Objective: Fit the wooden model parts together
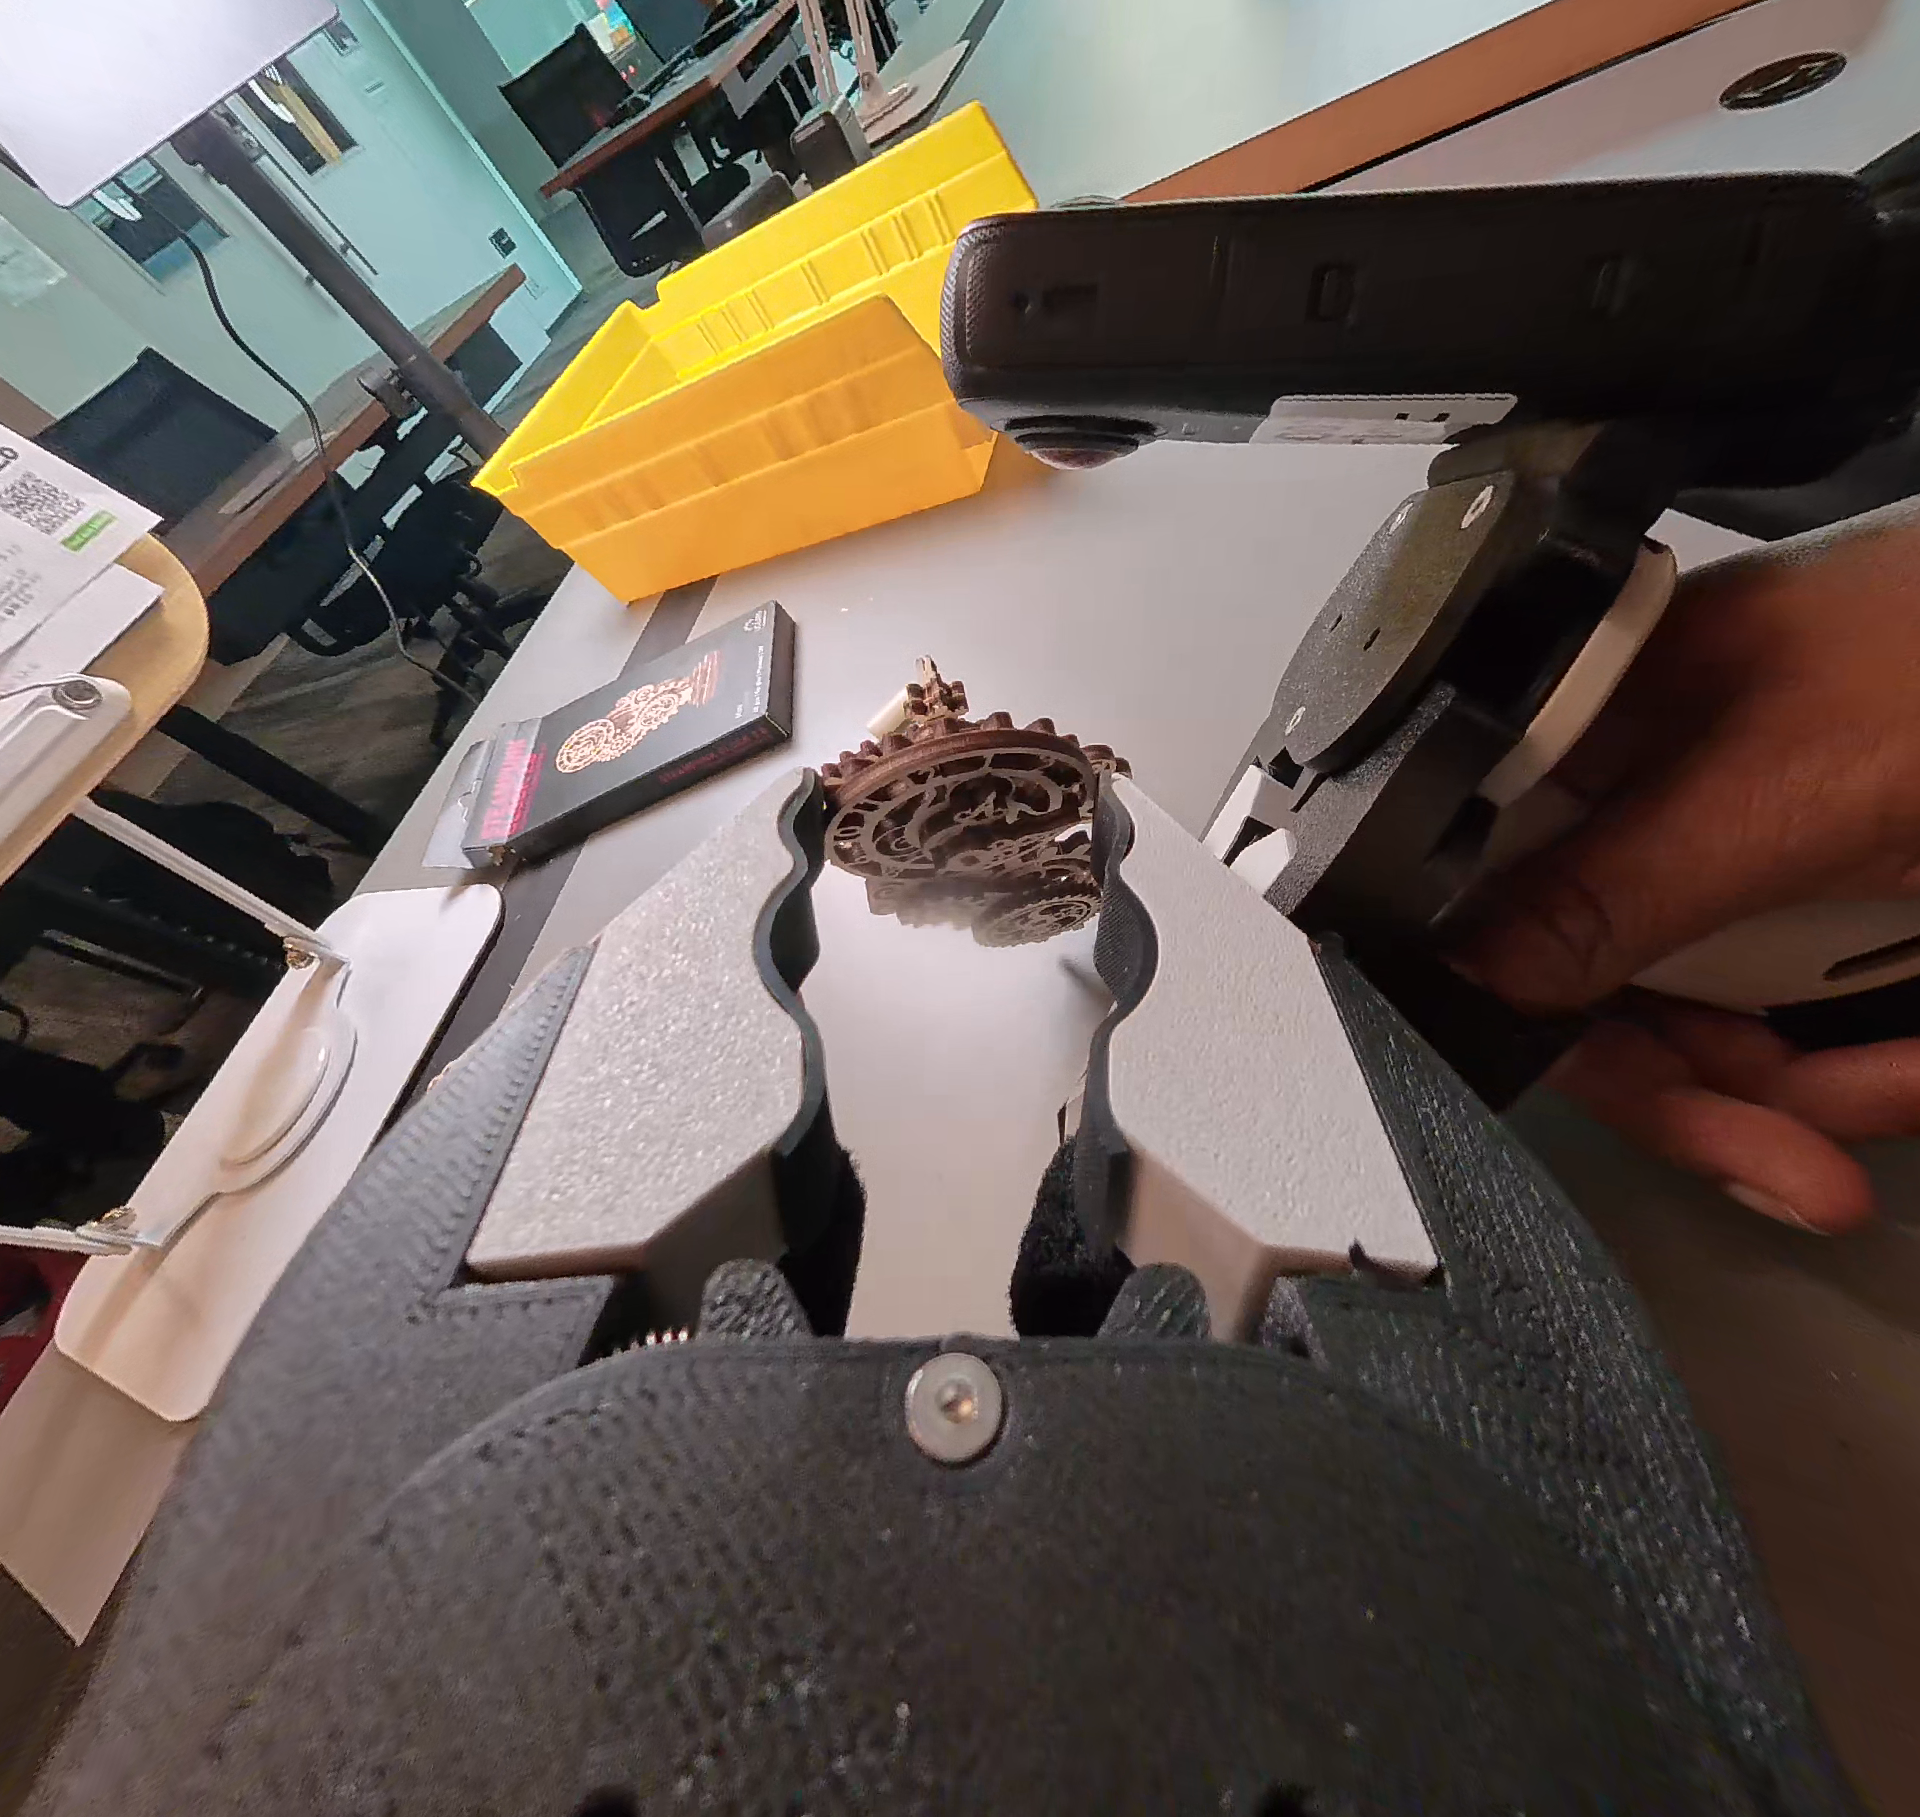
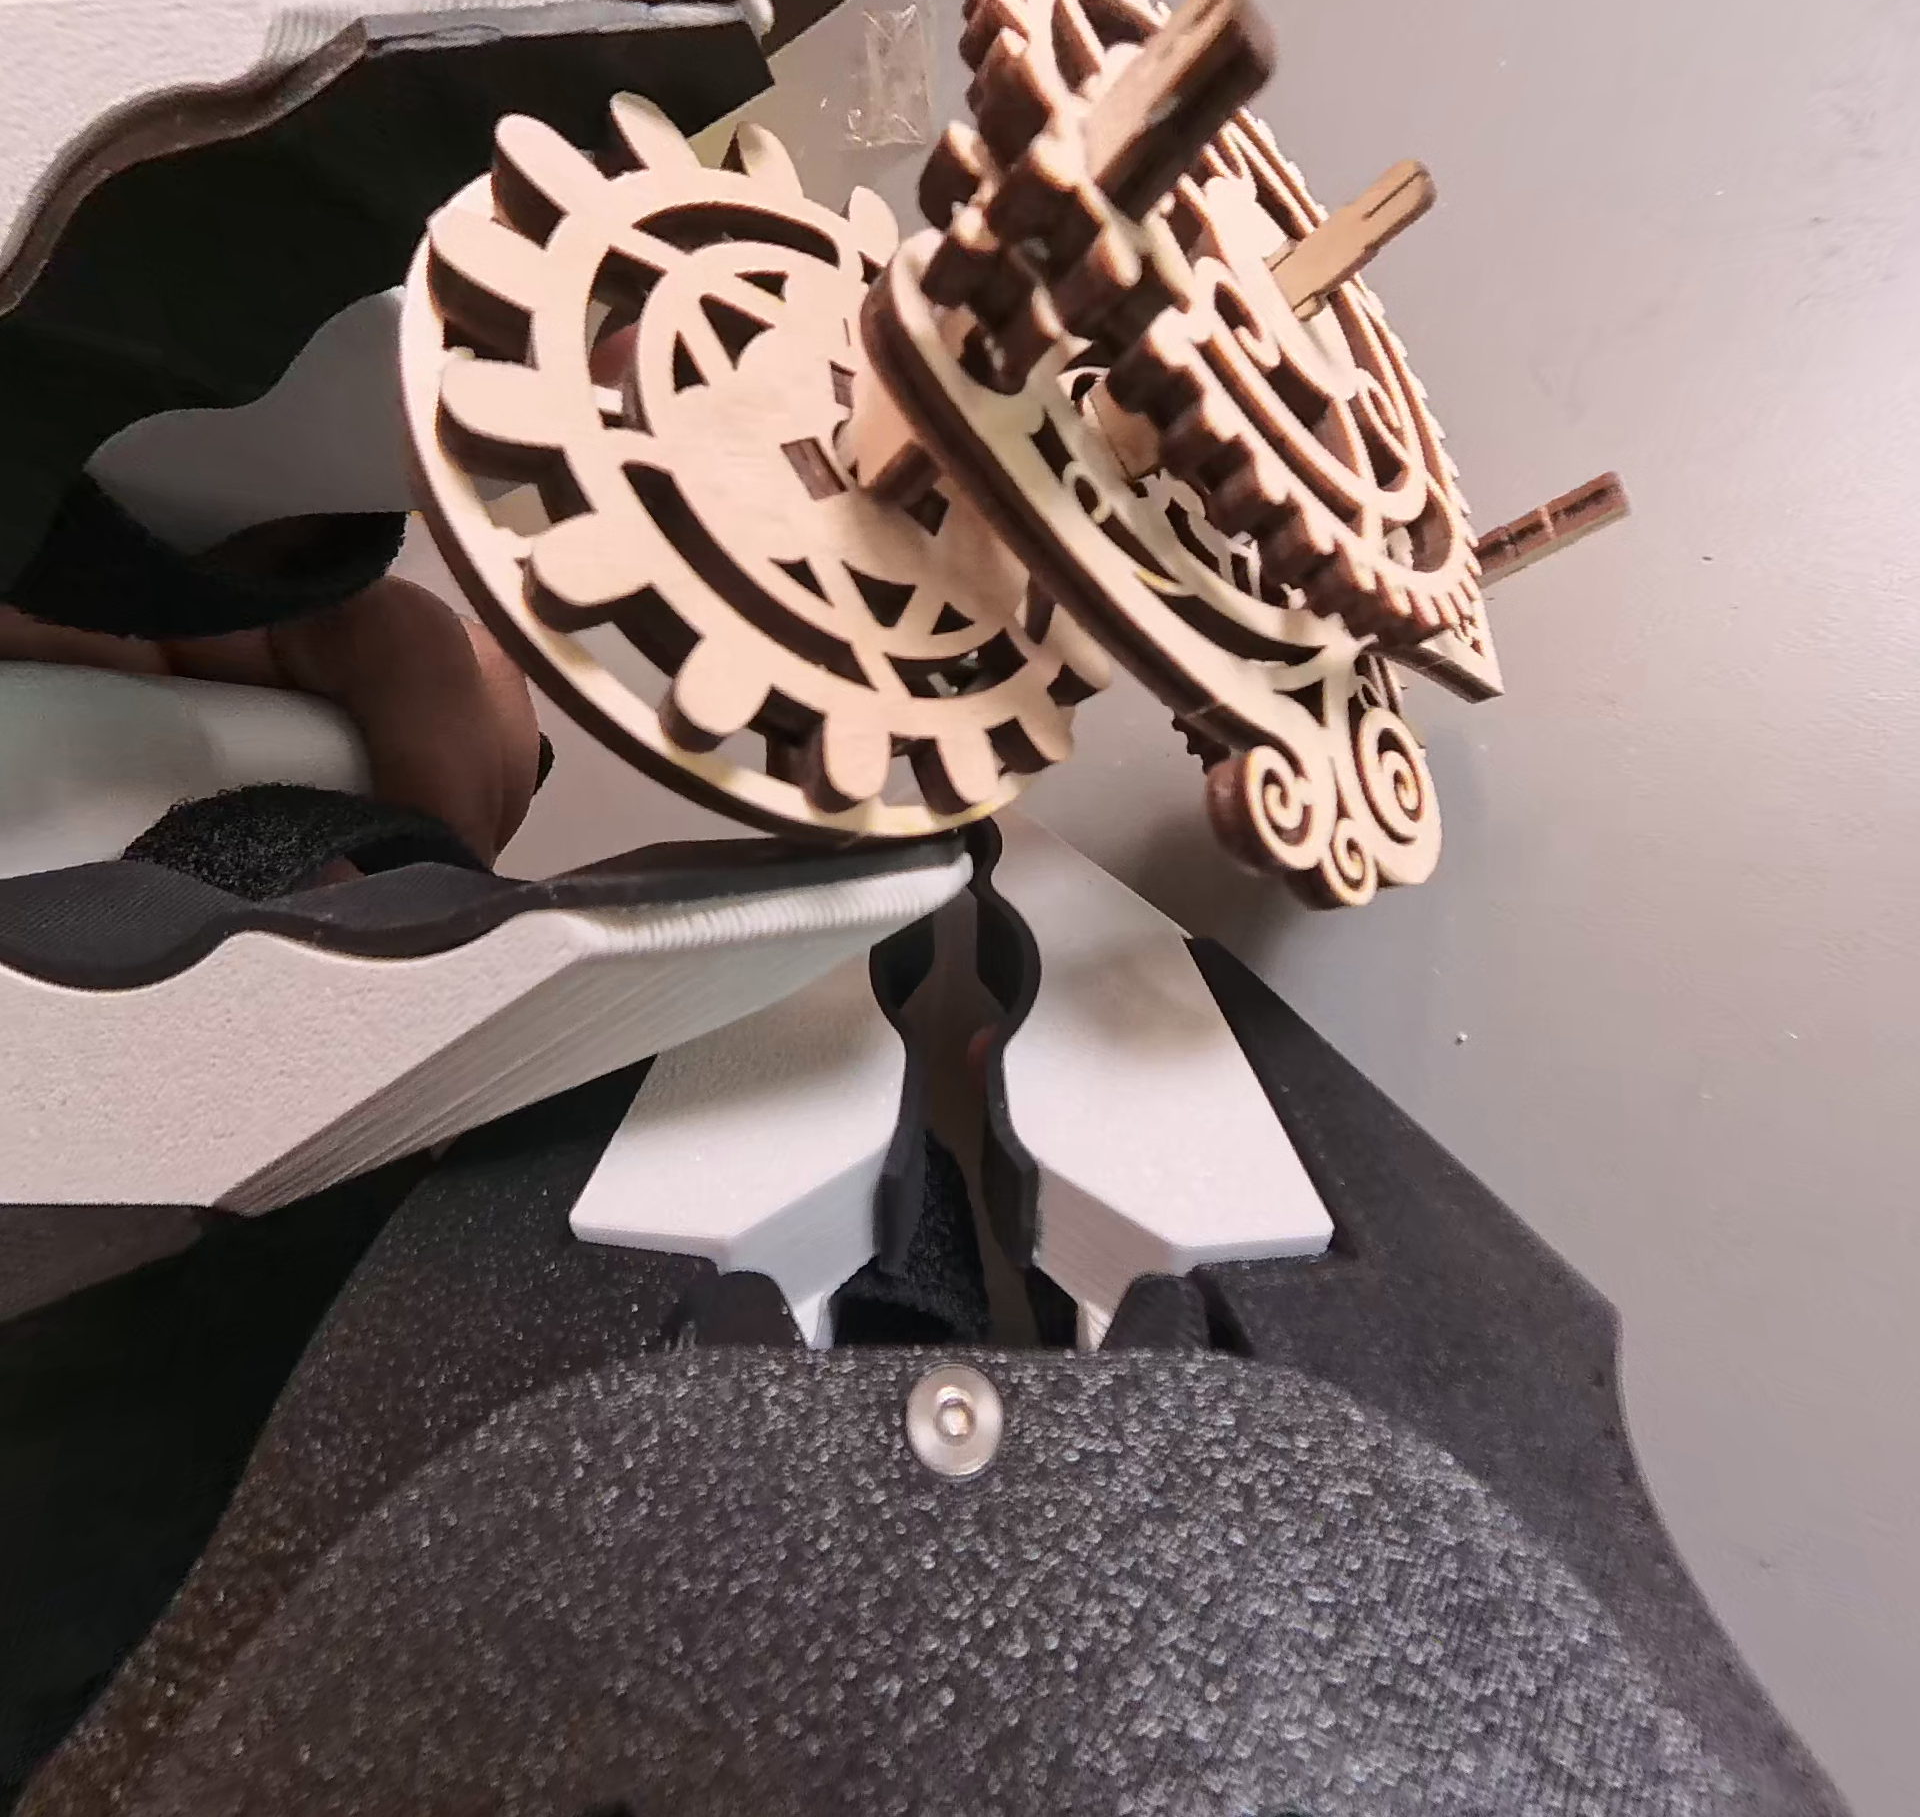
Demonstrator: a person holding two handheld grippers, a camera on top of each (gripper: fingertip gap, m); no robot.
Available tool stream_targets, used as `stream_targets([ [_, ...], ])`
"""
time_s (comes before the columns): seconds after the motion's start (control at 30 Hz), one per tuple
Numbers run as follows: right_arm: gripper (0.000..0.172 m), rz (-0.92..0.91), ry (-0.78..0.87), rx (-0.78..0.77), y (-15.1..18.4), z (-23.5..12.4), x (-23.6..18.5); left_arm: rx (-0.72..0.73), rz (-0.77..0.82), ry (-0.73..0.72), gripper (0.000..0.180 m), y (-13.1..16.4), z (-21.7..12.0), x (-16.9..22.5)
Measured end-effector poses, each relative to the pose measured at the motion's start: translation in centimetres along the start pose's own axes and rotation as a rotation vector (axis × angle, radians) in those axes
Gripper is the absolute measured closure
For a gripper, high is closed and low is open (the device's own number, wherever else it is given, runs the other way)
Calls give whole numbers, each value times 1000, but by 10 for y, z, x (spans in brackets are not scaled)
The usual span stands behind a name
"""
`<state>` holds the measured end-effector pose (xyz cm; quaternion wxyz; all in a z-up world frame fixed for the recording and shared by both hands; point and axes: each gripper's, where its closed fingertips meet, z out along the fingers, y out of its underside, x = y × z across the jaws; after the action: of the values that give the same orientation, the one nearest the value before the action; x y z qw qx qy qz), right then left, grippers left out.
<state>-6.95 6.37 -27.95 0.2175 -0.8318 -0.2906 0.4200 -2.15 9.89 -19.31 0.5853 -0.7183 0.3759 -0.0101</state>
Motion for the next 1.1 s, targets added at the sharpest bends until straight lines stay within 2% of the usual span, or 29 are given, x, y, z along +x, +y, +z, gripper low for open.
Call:
stream_targets([
  [0.03, 172, 0, 0, 0, 0, 0, 0, -1, -3, 1, 130, 0, 0, 0],
  [0.2, 172, 2, -11, 2, 0, -1, -1, -2, -63, 2, 130, 4, 2, -2],
  [0.3, 172, -31, -63, -25, 8, -8, -9, 57, -280, 15, 130, 11, 5, -10],
  [0.43, 168, -109, -171, 12, 14, -39, -21, 149, -542, 194, 130, 22, -3, -4],
  [0.53, 163, -127, -262, 78, 8, -70, -26, 108, -637, 285, 130, 35, -7, 0],
  [0.67, 156, -217, -277, 143, -2, -103, -19, -28, -569, 383, 131, 55, -9, 16],
  [0.8, 152, -403, -184, 143, -9, -118, 5, -130, -440, 347, 129, 73, -10, 18],
  [0.97, 132, -748, -80, -38, -3, -110, 44, -207, -377, 304, 125, 79, -30, 11],
  [1.03, 126, -904, -92, -132, 6, -98, 59, -231, -398, 324, 122, 79, -43, 14],
  [1.1, 115, -1016, -125, -244, 15, -85, 70, -305, -383, 323, 121, 90, -49, 21],
])
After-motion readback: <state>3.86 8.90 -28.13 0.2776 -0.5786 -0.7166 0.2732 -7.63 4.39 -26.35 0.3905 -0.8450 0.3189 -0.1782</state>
